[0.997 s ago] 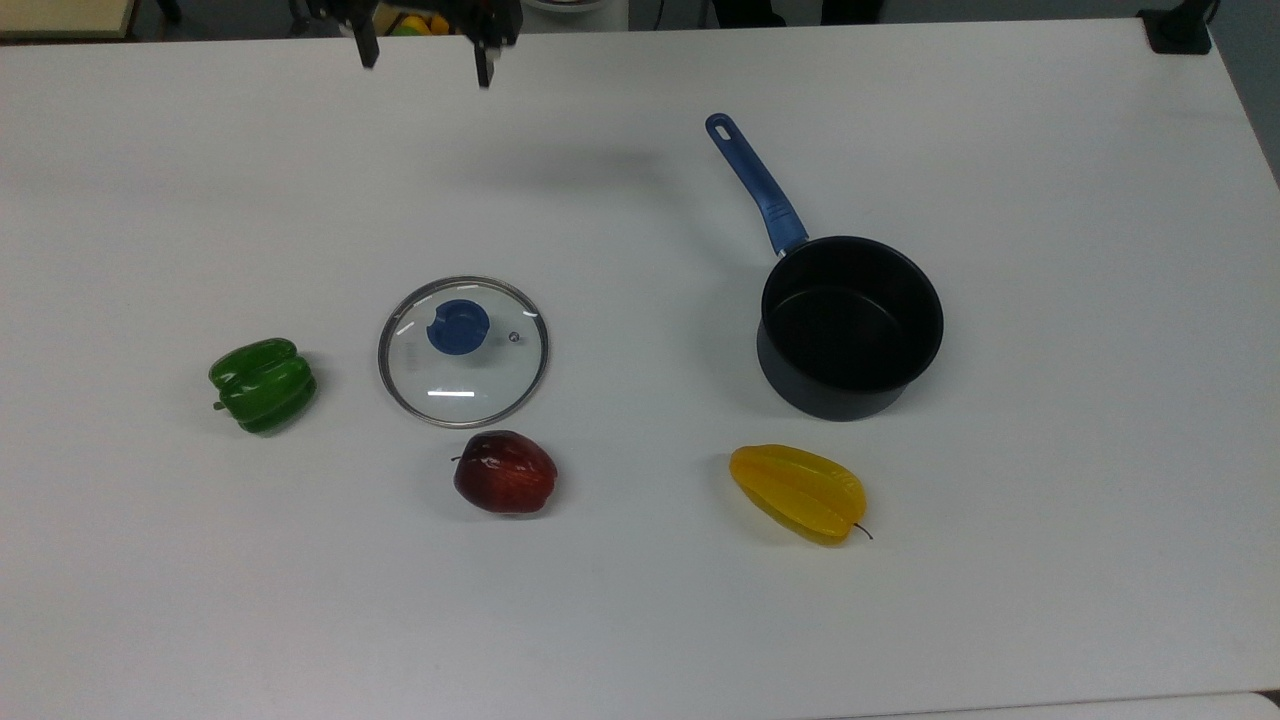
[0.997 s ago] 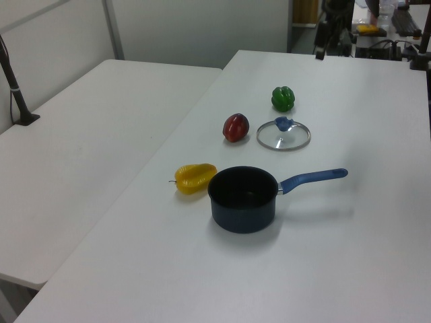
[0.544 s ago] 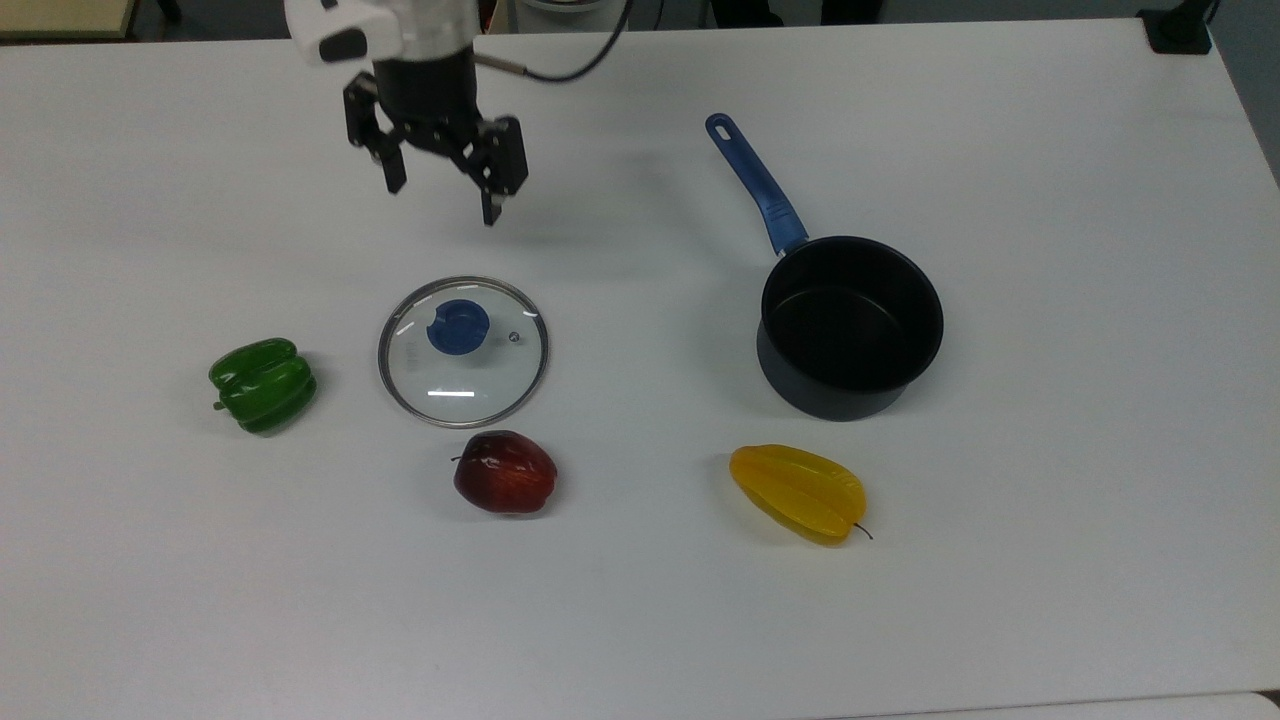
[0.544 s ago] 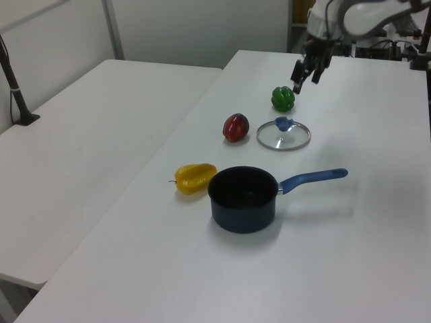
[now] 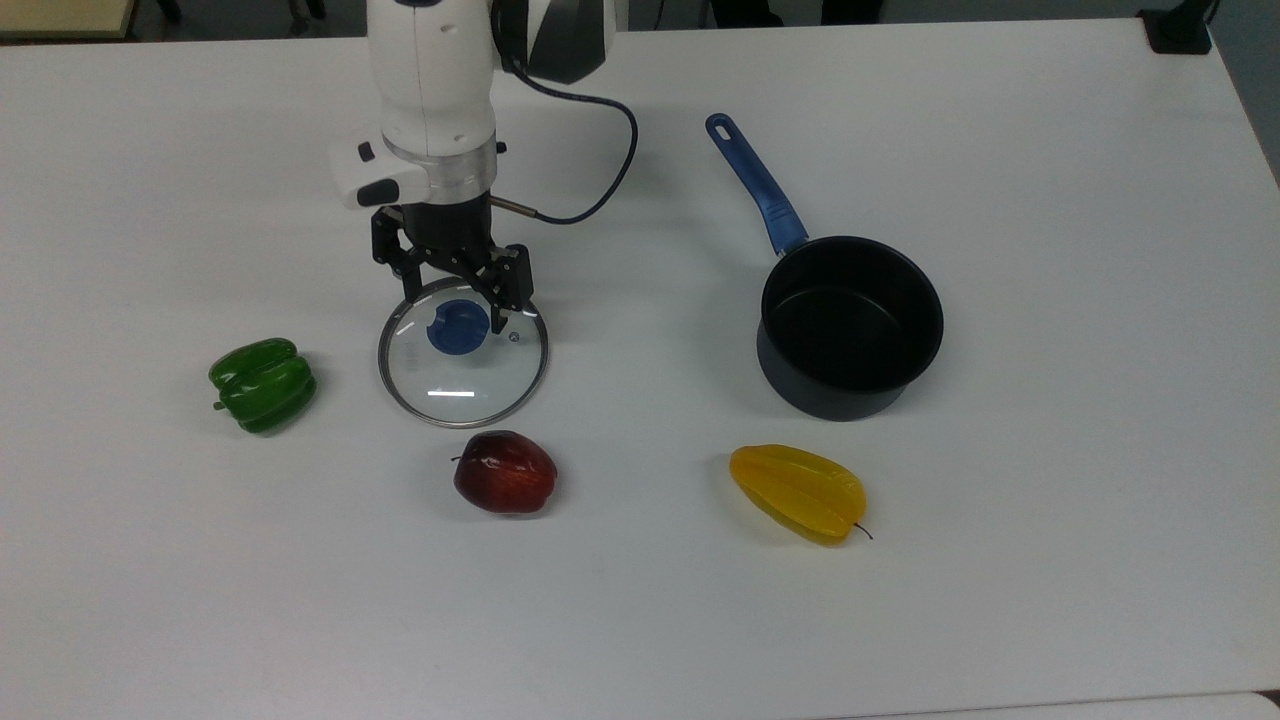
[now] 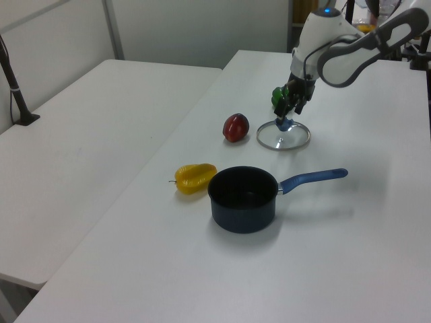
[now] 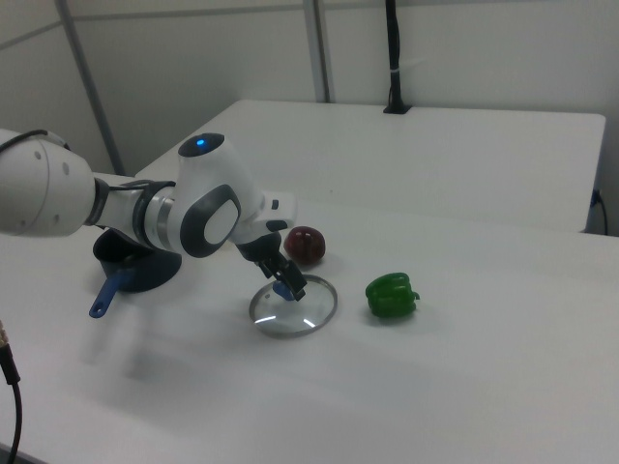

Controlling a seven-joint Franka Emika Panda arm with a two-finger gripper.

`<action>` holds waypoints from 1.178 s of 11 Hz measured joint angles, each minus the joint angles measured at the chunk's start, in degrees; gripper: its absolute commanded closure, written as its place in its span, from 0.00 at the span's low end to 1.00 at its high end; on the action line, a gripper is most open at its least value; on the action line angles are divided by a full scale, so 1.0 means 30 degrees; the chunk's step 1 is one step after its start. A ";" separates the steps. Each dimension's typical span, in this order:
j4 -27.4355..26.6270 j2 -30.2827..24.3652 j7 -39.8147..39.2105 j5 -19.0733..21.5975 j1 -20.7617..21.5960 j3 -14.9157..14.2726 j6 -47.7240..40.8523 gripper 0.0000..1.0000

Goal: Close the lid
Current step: 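Lower the open gripper onto the blue knob and close on it, then lift the glass lid and carry it over the black saucepan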

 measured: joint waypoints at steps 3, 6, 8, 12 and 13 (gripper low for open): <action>0.0042 0.0610 0.0001 -0.0059 0.0021 0.0000 0.0962 0.18; 0.0061 0.0777 0.0001 -0.0076 0.0050 0.0001 0.1336 0.43; 0.0087 0.0774 0.0007 -0.0293 0.0055 0.0001 0.1341 0.63; 0.0093 0.0777 0.0008 -0.0310 0.0060 0.0001 0.1341 0.70; 0.0110 0.0776 0.0008 -0.0311 0.0060 0.0001 0.1341 0.70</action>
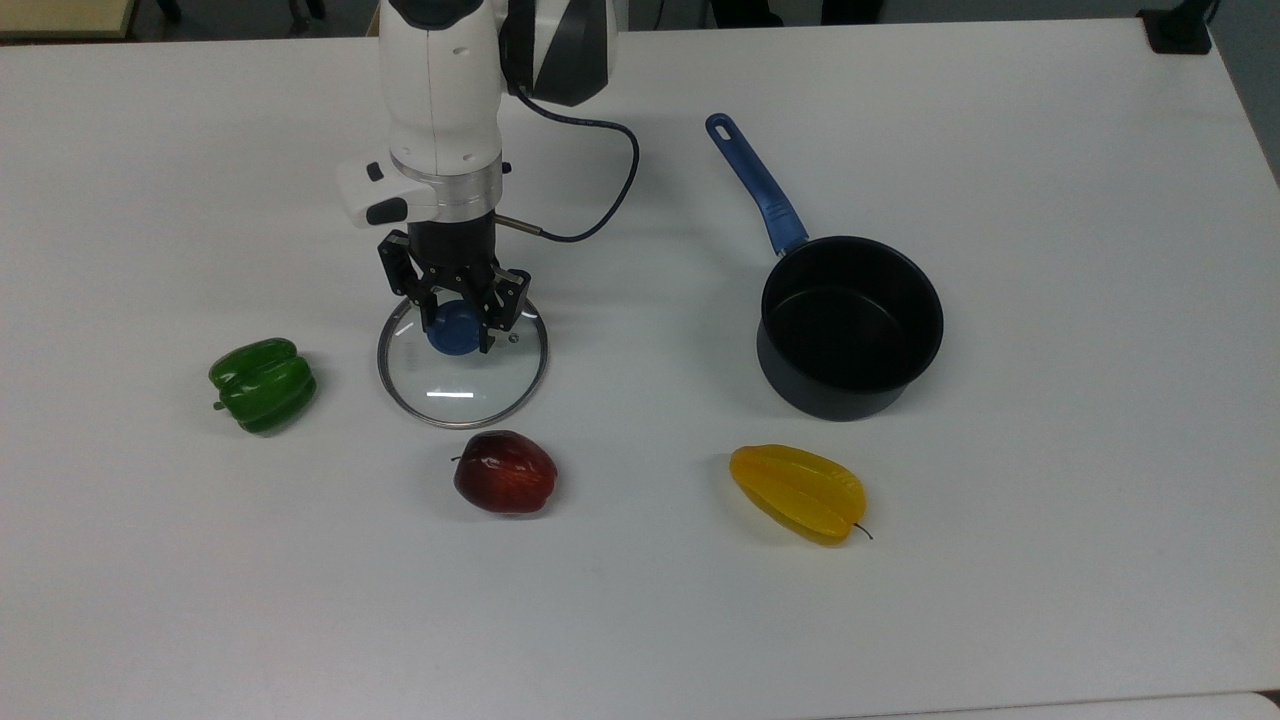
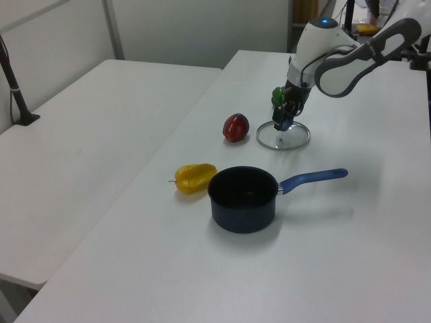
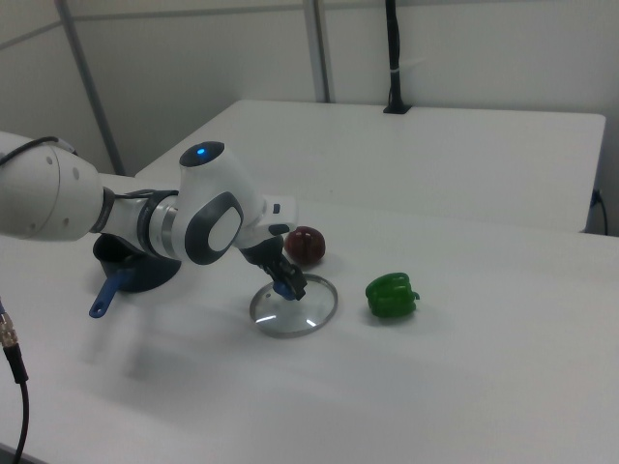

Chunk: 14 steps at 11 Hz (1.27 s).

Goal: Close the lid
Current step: 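Lift the glass lid and carry it over the black saucepan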

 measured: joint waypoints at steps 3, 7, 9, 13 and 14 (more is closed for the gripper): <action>0.0247 -0.0411 0.0000 -0.0003 0.0057 0.0001 -0.0084 0.70; 0.1662 -0.1734 0.1136 -0.0007 0.0828 0.0230 -0.3315 0.71; 0.2899 -0.1882 0.1867 -0.0014 0.2178 0.0279 -0.5161 0.71; 0.4537 -0.1889 0.2690 -0.0056 0.5611 0.0367 -0.7085 0.71; 0.4540 -0.1882 0.2877 -0.0094 0.6521 0.0385 -0.7086 0.71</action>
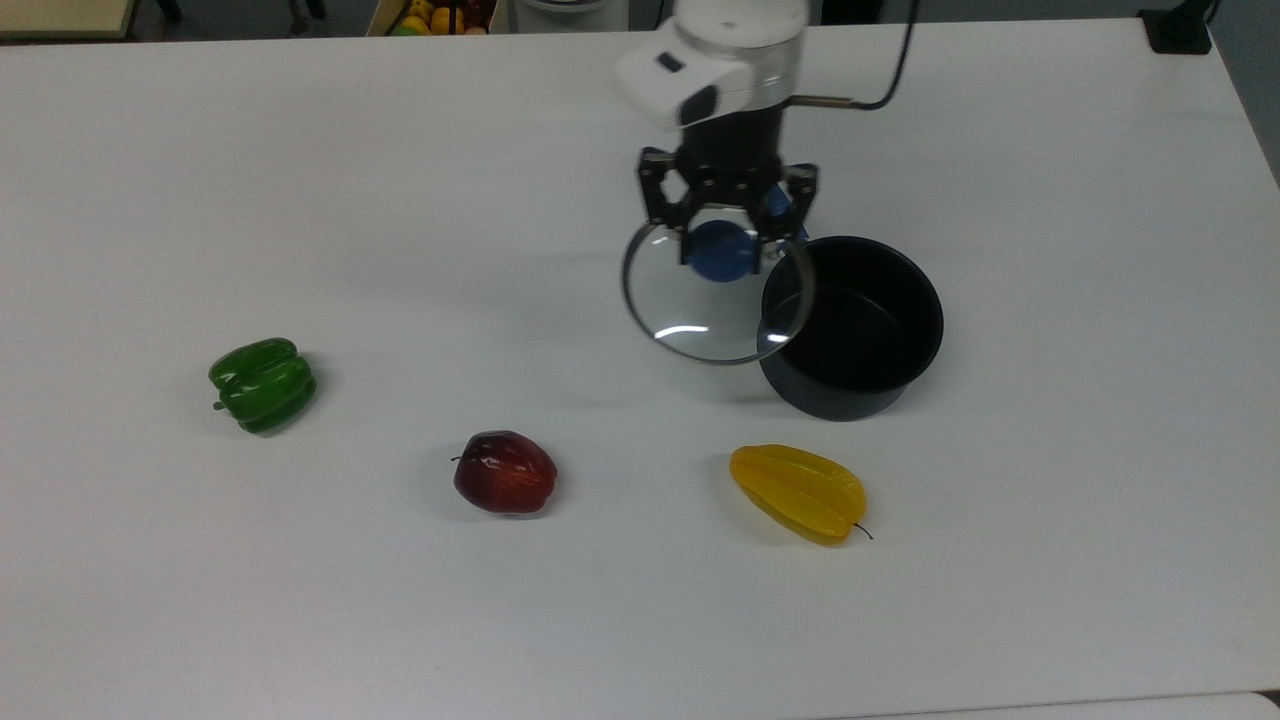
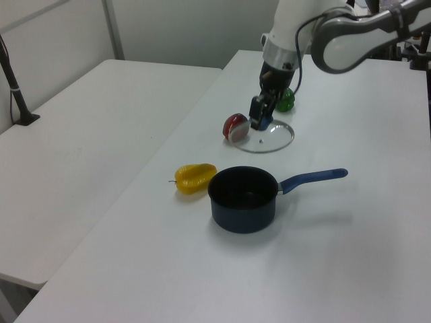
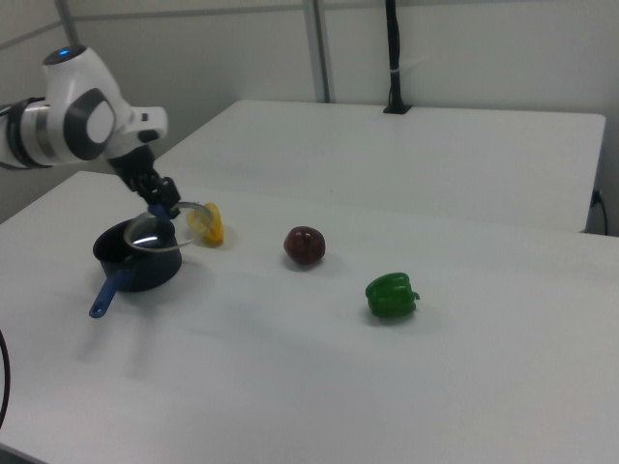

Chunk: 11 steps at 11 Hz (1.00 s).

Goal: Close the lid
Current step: 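Lift the glass lid and carry it over the black saucepan, then lower the glass lid onto the saucepan rim and open the gripper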

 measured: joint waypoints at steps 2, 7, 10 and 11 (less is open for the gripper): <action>0.0002 0.0018 0.0593 -0.0264 0.1377 0.0042 0.0017 0.71; 0.0128 0.1145 0.1371 -0.1437 0.2881 0.0294 0.1866 0.71; 0.0704 0.2110 0.1394 -0.1520 0.2974 0.0288 0.2098 0.71; 0.0923 0.2354 0.1394 -0.1521 0.2974 0.0287 0.2102 0.71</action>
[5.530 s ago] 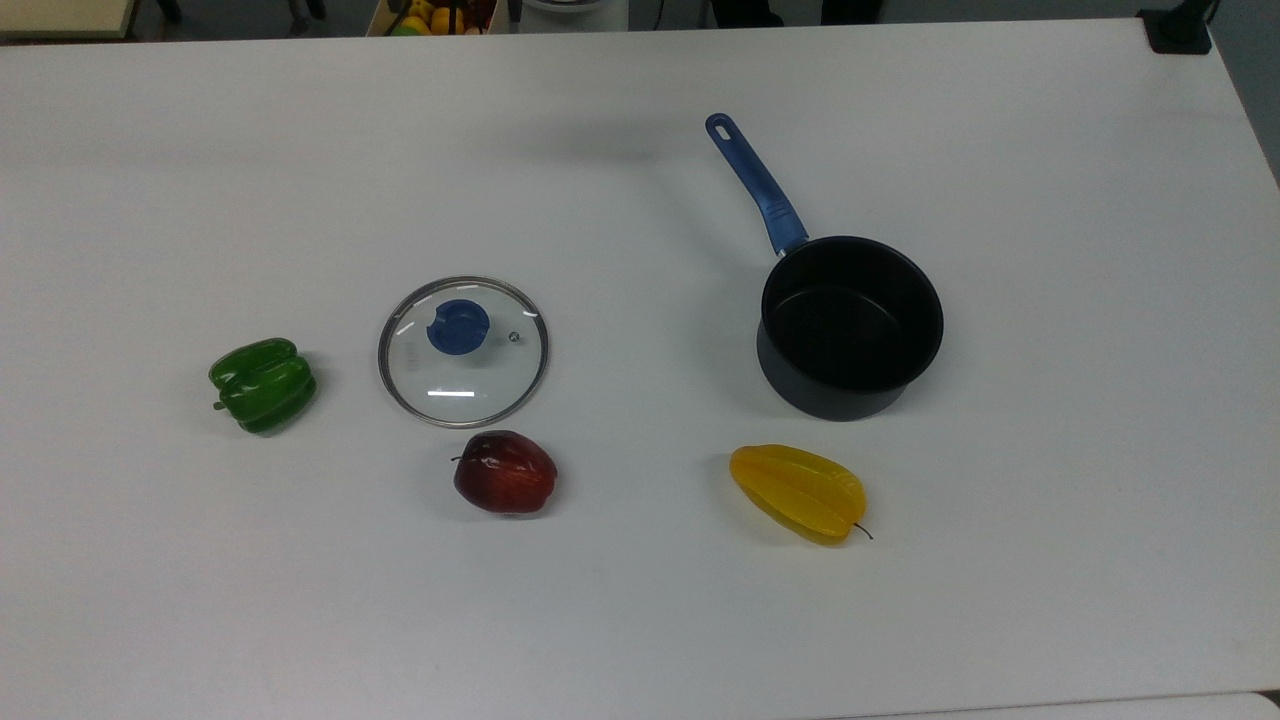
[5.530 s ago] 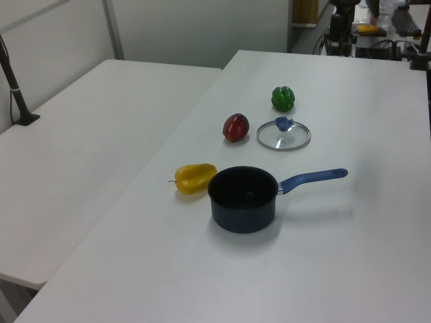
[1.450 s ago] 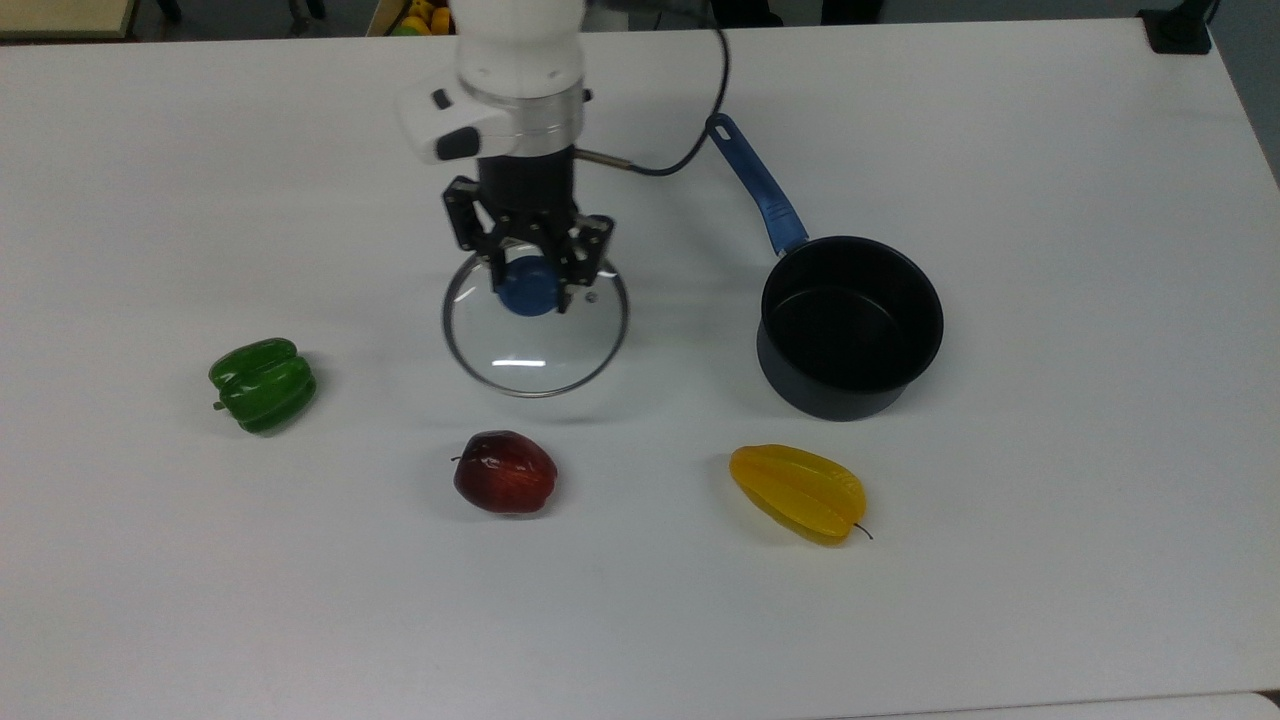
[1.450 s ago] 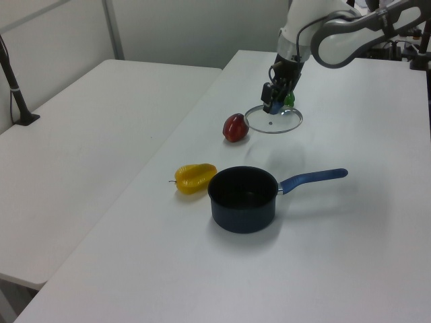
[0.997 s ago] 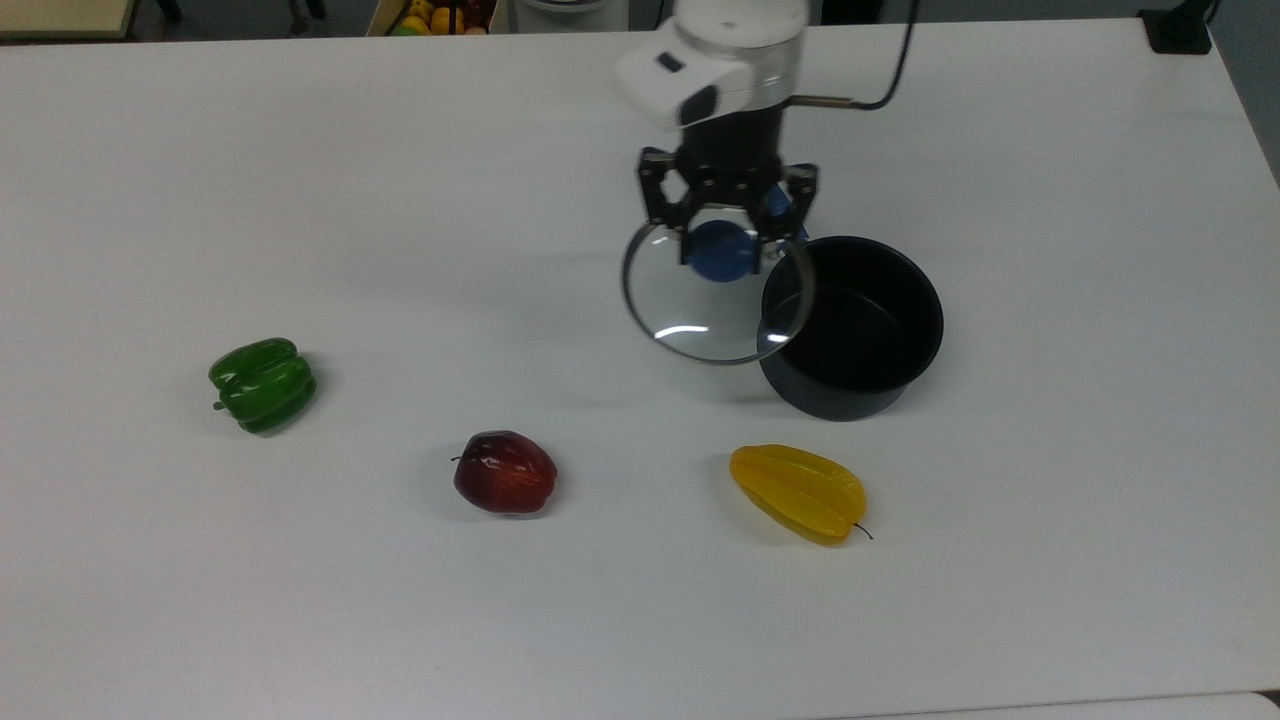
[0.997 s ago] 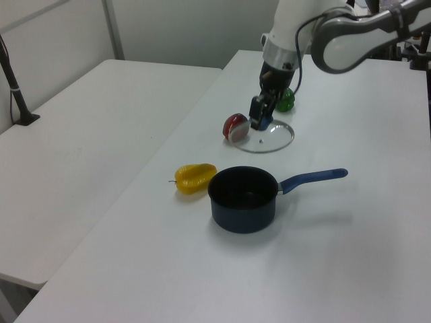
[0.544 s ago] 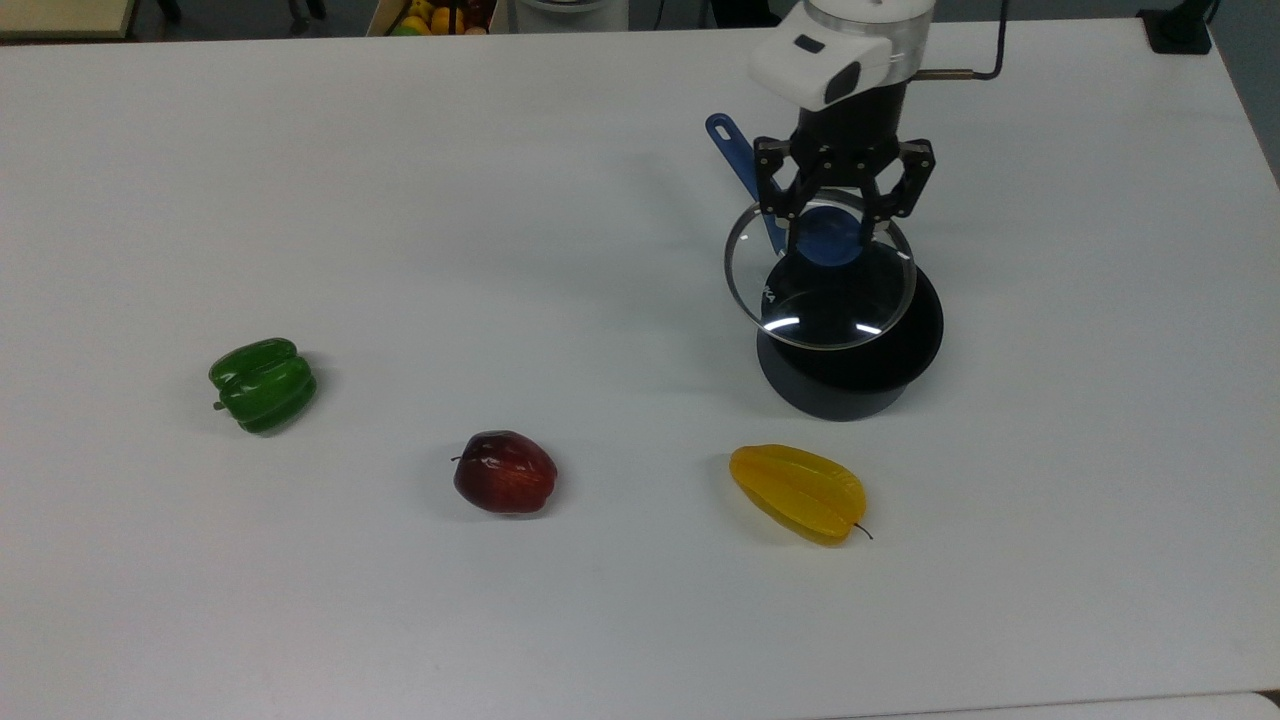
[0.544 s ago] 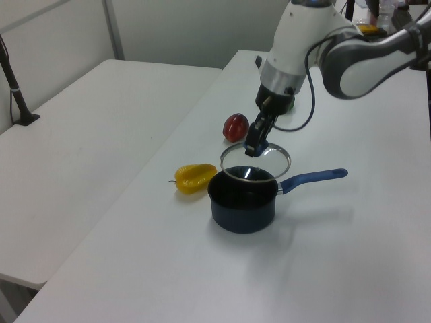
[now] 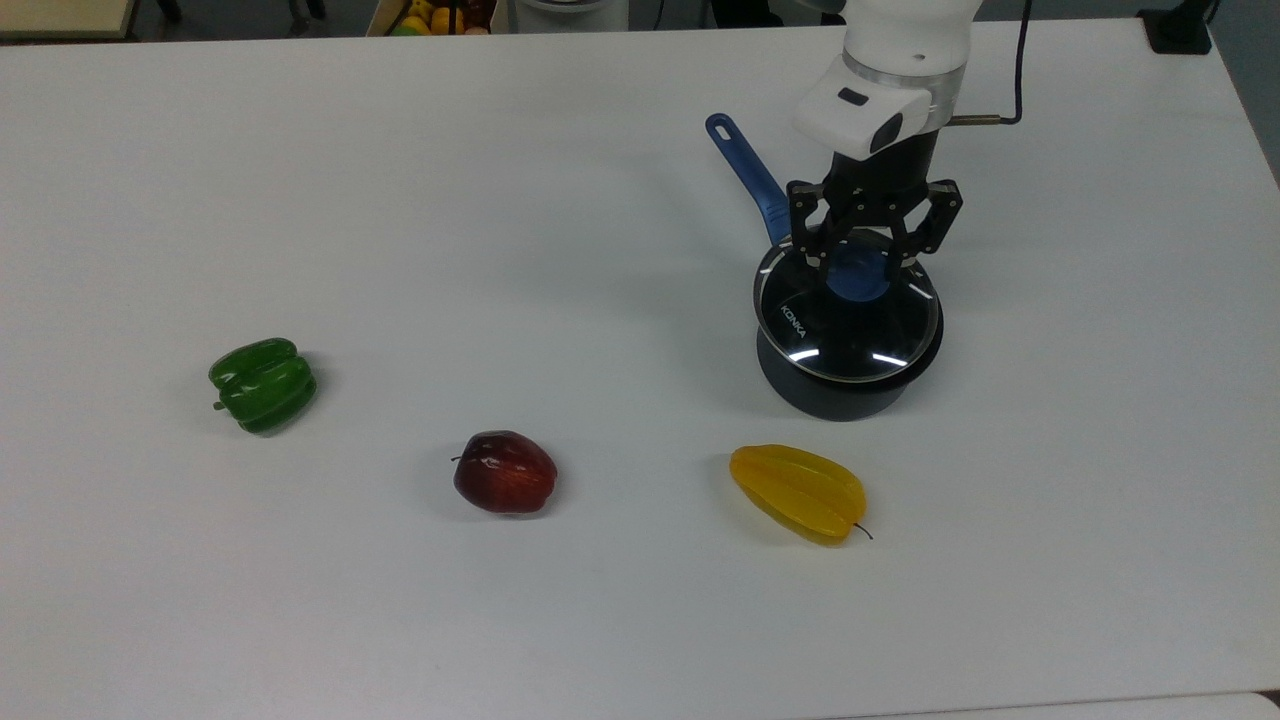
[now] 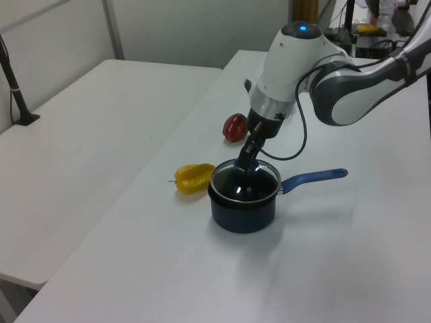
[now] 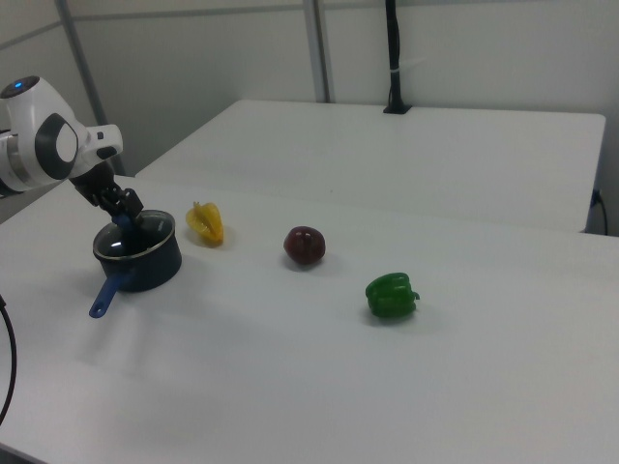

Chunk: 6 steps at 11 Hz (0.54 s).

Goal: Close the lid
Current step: 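Lower the glass lid onto the saucepan rim and open the gripper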

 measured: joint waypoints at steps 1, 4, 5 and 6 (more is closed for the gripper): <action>0.0174 0.0192 0.0000 0.0000 0.0000 -0.0001 0.0000 0.71; 0.0366 0.0470 0.0000 -0.0001 -0.0001 -0.0005 0.0000 0.71; 0.0397 0.0485 0.0000 -0.0001 -0.0001 -0.0005 0.0000 0.71; 0.0425 0.0496 0.0000 -0.0001 0.0000 -0.0005 0.0000 0.71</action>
